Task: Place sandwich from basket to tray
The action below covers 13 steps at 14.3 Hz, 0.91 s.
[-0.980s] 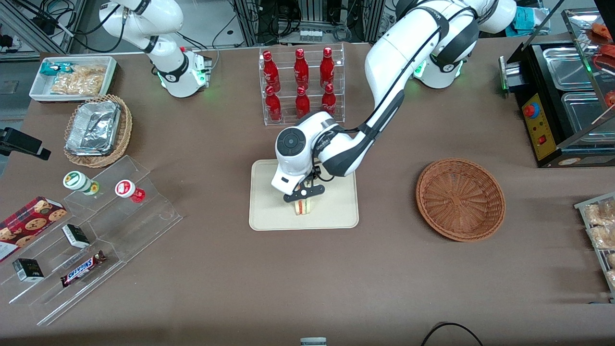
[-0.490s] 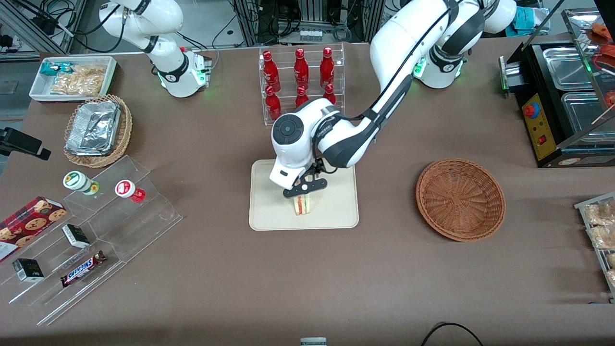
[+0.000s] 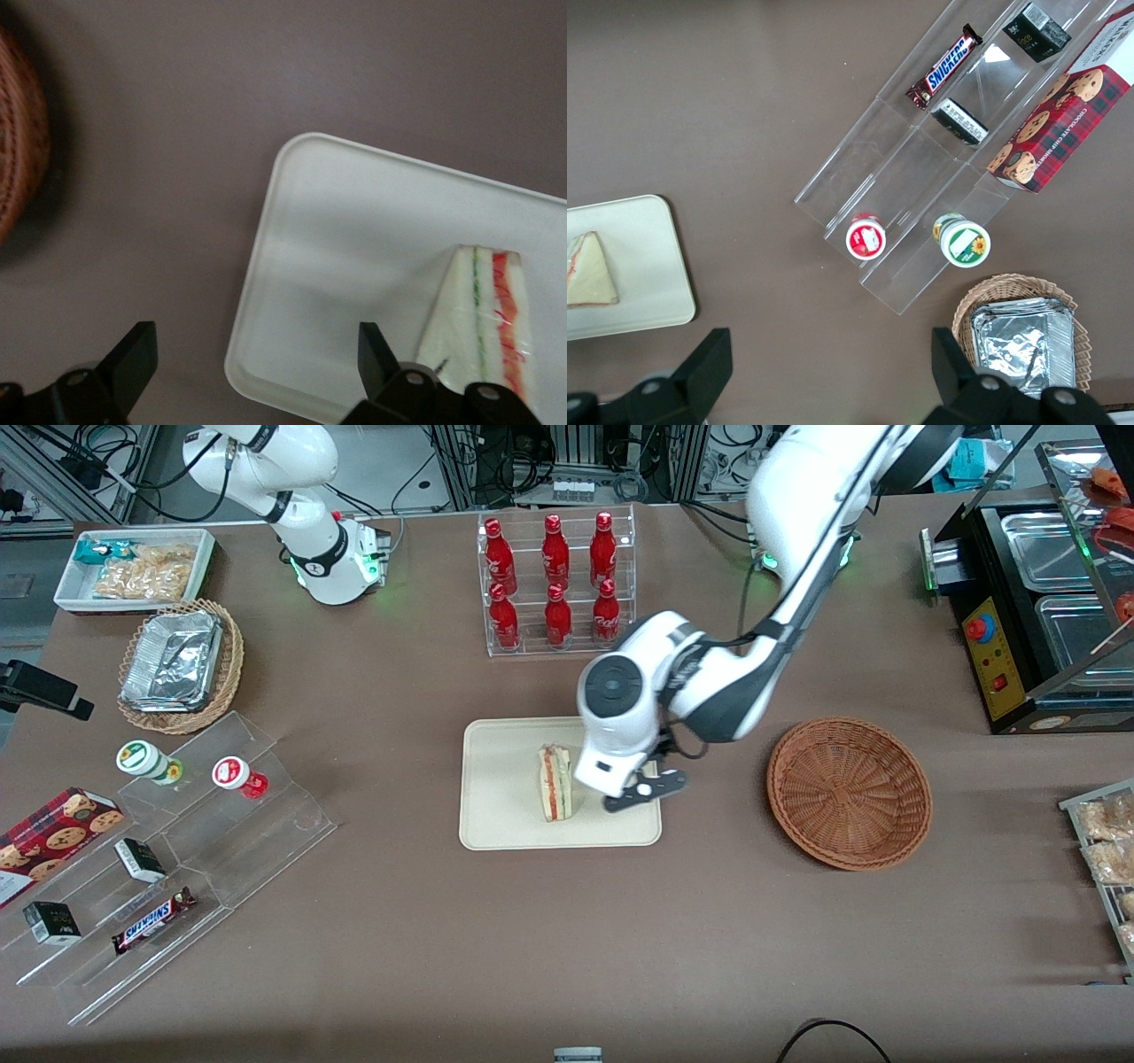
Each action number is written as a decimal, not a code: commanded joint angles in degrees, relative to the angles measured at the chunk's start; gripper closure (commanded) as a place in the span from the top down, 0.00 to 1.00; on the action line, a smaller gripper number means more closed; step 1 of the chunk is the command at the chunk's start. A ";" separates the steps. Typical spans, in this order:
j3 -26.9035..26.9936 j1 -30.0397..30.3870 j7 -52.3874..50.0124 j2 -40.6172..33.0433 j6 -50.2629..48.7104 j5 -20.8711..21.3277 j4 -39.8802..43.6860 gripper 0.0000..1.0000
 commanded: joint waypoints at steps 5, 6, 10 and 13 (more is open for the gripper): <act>-0.49 10.90 18.81 -18.07 0.94 -3.91 -19.18 1.00; -0.49 12.57 21.54 -19.92 0.51 -5.14 -20.42 1.00; -0.40 18.11 33.14 -26.78 -6.42 -9.71 -22.80 1.00; -0.40 22.51 41.58 -31.17 -13.19 -12.61 -22.37 1.00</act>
